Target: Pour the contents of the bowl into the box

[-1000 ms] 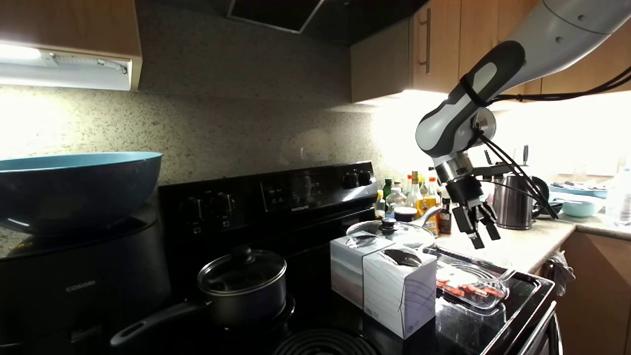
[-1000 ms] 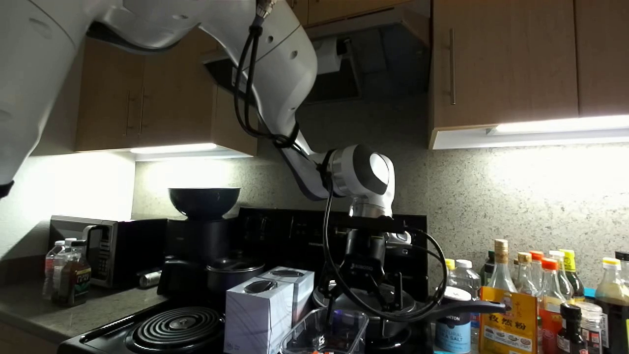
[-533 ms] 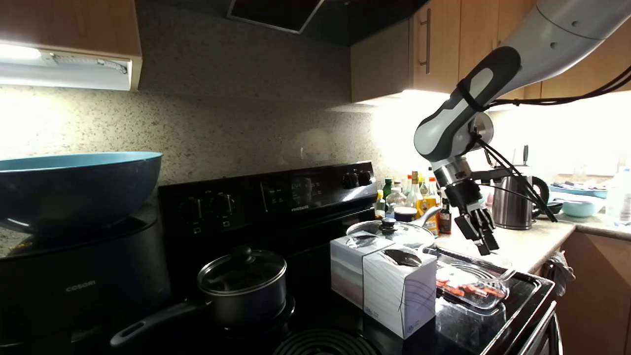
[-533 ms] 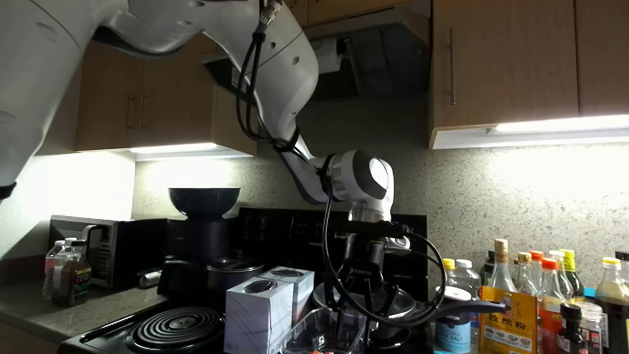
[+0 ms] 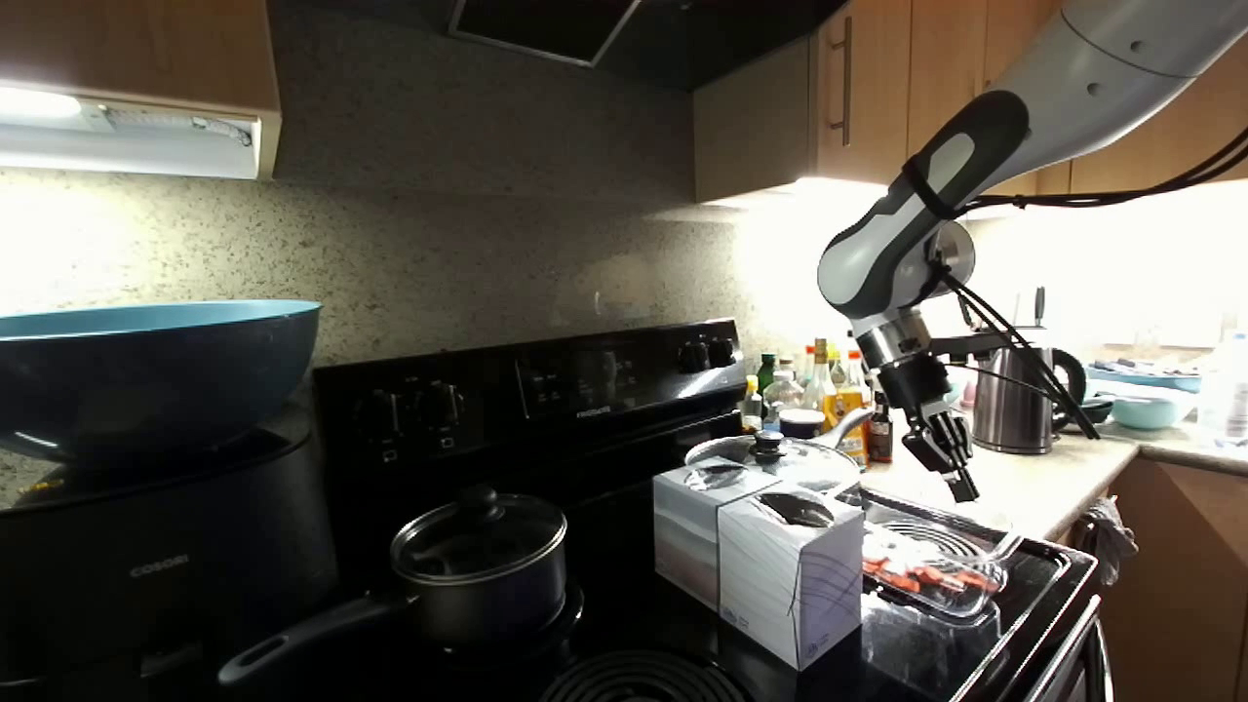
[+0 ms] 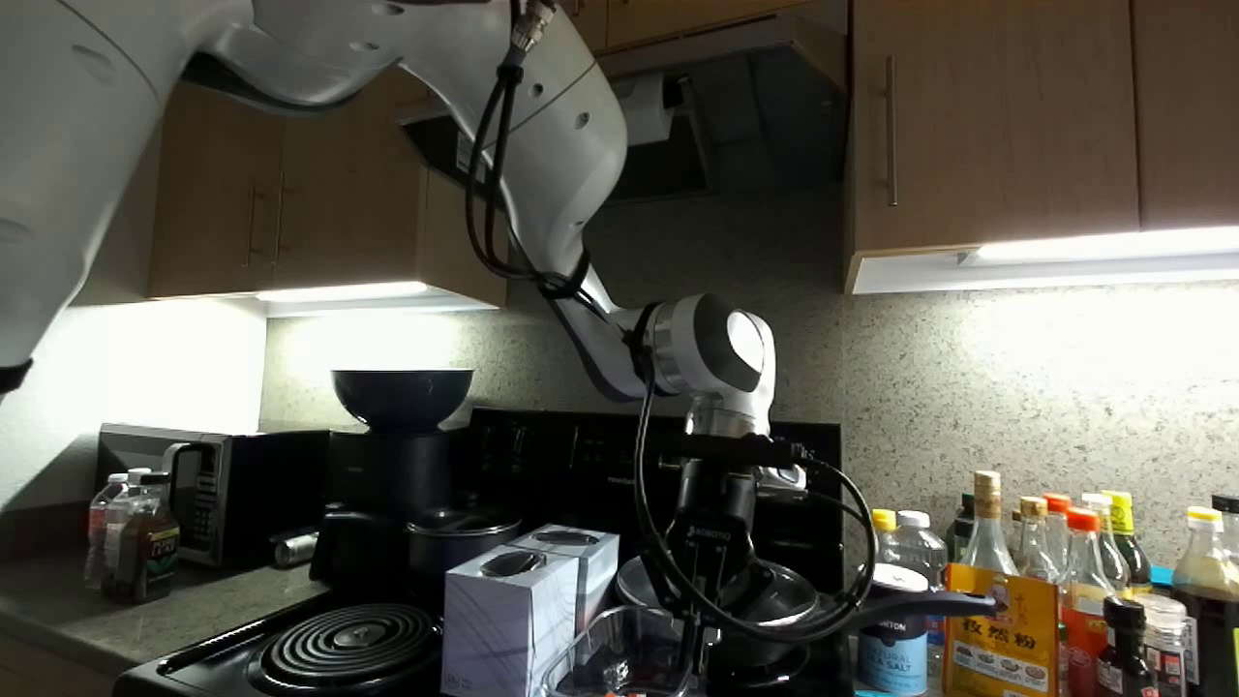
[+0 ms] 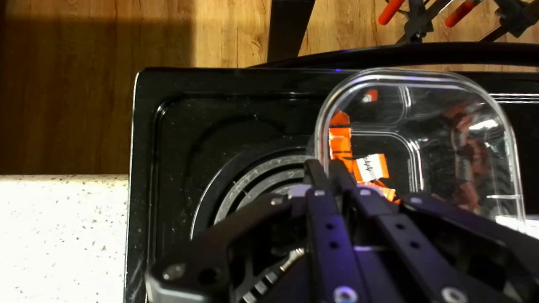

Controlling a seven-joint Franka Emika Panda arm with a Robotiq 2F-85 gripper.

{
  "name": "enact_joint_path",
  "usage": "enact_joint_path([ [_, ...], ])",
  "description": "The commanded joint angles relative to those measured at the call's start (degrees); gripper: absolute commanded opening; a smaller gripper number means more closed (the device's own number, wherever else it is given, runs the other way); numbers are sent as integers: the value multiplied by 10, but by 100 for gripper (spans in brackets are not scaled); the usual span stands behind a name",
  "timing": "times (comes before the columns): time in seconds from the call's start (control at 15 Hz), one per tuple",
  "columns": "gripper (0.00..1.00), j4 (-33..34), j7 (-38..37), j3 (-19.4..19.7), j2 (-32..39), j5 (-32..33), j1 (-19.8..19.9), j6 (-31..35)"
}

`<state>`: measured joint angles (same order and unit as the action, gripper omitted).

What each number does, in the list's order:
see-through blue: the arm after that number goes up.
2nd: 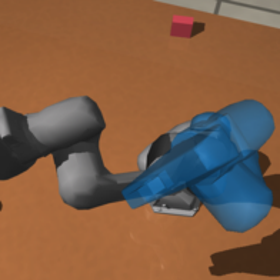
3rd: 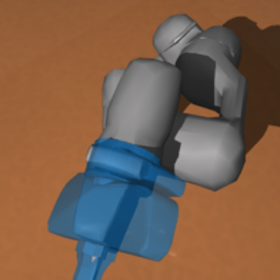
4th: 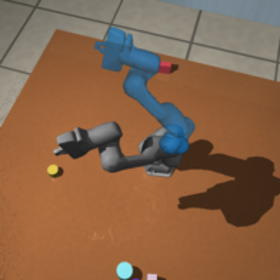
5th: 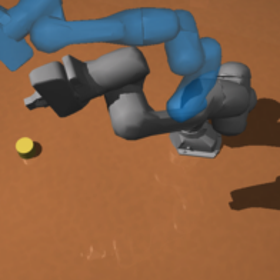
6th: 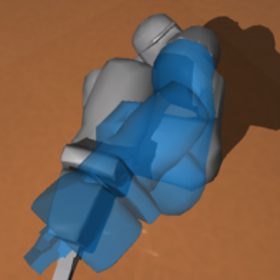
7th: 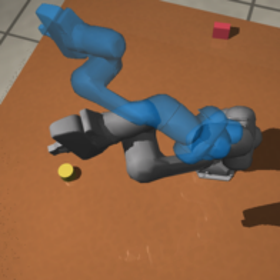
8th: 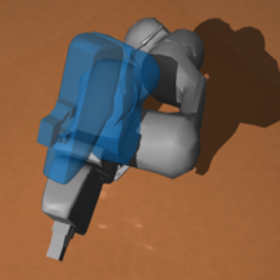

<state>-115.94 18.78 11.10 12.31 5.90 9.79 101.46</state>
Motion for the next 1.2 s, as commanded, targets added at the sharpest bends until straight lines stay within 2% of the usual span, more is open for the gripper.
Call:
enact_joint_path([
  [0.0,36,-1,2,-8,-8,-5,12,-6],
  [0.07,16,1,-1,-9,0,2,10,-1],
  [0.13,23,1,-1,-9,0,2,10,-1],
  [0.2,55,1,-1,-9,0,2,10,-1],
  [0.67,98,4,-11,-17,16,11,5,9],
  [0.73,99,7,-11,-18,22,12,5,8],
  [0.8,92,11,-11,-20,30,10,5,6],
  [1.0,65,20,-5,-21,50,5,9,0],
  [1.13,51,26,-4,-22,59,5,11,0],
])
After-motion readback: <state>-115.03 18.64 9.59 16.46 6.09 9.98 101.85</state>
